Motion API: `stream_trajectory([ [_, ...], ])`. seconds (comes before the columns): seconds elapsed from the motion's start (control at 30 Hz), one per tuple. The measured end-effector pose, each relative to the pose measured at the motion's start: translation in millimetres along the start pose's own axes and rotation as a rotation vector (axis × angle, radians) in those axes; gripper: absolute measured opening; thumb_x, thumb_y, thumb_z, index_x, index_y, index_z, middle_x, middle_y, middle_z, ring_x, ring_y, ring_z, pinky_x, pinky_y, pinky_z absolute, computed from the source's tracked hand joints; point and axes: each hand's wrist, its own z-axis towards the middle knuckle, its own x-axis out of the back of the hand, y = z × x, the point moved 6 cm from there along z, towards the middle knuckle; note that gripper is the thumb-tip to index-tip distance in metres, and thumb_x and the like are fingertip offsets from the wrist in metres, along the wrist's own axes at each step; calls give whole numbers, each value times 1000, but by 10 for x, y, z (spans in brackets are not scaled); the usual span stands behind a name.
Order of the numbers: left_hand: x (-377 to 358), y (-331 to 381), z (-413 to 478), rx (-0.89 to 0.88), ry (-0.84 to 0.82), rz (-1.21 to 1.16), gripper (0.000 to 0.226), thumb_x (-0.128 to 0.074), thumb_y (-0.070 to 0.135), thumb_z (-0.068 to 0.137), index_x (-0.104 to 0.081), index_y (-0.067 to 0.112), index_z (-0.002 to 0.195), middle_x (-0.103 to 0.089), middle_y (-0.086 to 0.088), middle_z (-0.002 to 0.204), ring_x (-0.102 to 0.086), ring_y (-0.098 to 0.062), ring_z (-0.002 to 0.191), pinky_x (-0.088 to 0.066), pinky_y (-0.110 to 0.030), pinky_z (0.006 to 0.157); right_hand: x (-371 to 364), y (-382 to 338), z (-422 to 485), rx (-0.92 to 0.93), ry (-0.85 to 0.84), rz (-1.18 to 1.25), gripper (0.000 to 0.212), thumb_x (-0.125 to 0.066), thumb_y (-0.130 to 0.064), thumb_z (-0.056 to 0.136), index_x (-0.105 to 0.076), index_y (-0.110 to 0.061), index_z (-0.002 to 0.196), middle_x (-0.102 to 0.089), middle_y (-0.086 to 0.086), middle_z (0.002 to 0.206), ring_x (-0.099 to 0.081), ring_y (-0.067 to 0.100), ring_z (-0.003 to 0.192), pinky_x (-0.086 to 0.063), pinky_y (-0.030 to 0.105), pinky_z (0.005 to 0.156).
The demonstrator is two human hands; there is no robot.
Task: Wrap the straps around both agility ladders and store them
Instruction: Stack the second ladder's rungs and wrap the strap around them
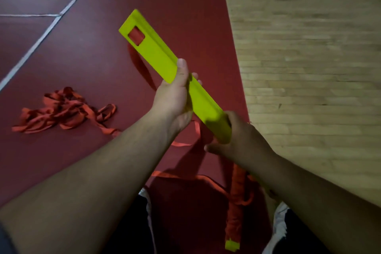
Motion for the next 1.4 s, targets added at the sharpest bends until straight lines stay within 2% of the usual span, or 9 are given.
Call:
stream_trajectory([
  [0.1,-18,9,-17,61,-6,-1,35,-64,46,92,-58,18,112,-66,-3,89,-66,-17,78,-57,-35,73,39,-33,-10,-17,97,-62,50,-81,-36,76,-53,-24,116,-68,6,101,-64,33,98,-45,36,69],
  [0.27,-74,79,-118,135,-242,-44,13,-57,37,93,-61,27,100,-70,3,86,-71,-17,90,-53,-42,91,87,-85,19,1,-129,24,28,-77,-22,72,-50,-28,75,-57,-8,70,-58,18,72,-42,29,59],
  [0.53,-100,73,-126,52,-27,-76,22,-60,43,95,-60,22,92,-67,1,76,-68,-14,75,-57,-38,80,158,-82,50,24,111,-93,37,-76,-36,79,-56,-22,106,-68,7,99,-64,32,96,-49,37,71],
  [0.67,-53,84,-138,86,-140,203,40,-50,60,93,-61,24,106,-67,2,92,-65,-15,92,-52,-38,88,377,126,167,-58,141,-95,27,-75,-32,75,-58,-23,93,-65,6,89,-63,31,88,-44,33,66],
  [0.8,523,334,68,-205,202,594,32,-64,34,93,-58,15,118,-63,-4,101,-60,-15,80,-48,-27,70,650,353,151,-143,207,-72,23,-78,-27,73,-58,-19,81,-54,-3,71,-53,26,72,-33,30,56],
  [0.97,786,681,249,-390,333,890,113,-77,61,56,-27,20,149,-39,-9,146,-44,-23,131,-42,-43,110,732,346,-5,-115,154,-79,24,-77,-22,75,-54,-20,73,-56,-1,69,-49,10,60,-31,25,49],
  [1.1,482,615,292,-503,70,796,121,-82,57,66,-10,19,156,-28,-8,159,-32,-15,144,-34,-46,116,709,342,-138,-72,110,-108,25,-78,-27,76,-53,-23,72,-58,-6,69,-52,9,61,-33,26,50],
  [1.27,447,670,320,-590,123,730,89,-77,44,76,-26,18,144,-63,-5,119,-64,-15,105,-51,-53,97,693,348,-313,-60,64,-159,26,-77,-28,72,-52,-28,75,-59,-6,75,-57,13,68,-38,29,55],
  [1.4,532,734,171,-634,237,697,39,-50,29,91,-32,24,125,-51,4,84,-54,-4,53,-59,-52,73,750,364,-414,-96,65,-193,30,-77,-26,74,-47,-28,72,-55,-5,73,-52,9,65,-31,27,52],
])
